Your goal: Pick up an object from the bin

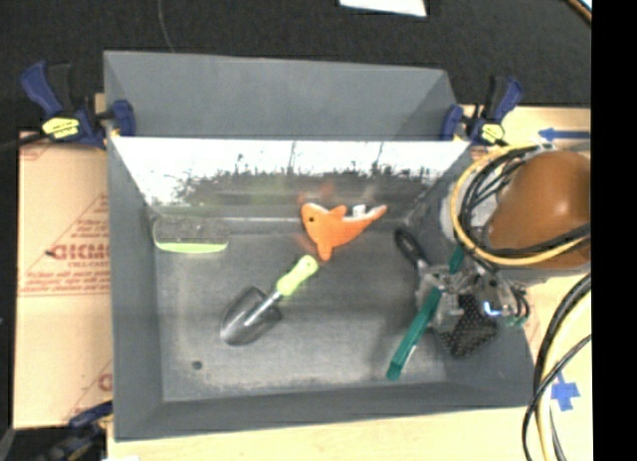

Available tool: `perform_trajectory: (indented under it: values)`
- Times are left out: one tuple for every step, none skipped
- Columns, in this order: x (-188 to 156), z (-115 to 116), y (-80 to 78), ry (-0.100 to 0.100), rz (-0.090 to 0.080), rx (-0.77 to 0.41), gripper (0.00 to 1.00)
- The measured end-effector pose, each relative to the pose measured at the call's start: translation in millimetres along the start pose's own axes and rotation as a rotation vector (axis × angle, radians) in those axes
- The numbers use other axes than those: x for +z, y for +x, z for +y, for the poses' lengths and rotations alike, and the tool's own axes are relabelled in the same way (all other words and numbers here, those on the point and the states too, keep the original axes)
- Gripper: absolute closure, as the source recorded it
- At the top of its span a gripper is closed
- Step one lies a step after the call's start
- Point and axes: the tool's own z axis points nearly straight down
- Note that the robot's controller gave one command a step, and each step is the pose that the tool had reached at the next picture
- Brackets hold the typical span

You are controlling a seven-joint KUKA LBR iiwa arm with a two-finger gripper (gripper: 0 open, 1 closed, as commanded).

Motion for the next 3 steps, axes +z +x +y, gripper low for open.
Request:
perform_trajectory:
  values:
    - [48,-2,-11.6,-0.014,-0.002,-0.036,1.0]
    - [-43,-2,-2.2,-0.007,0.004,-0.035,1.0]
    - [-84,-2,-28.4,-0.013,-0.006,-0.034,1.0]
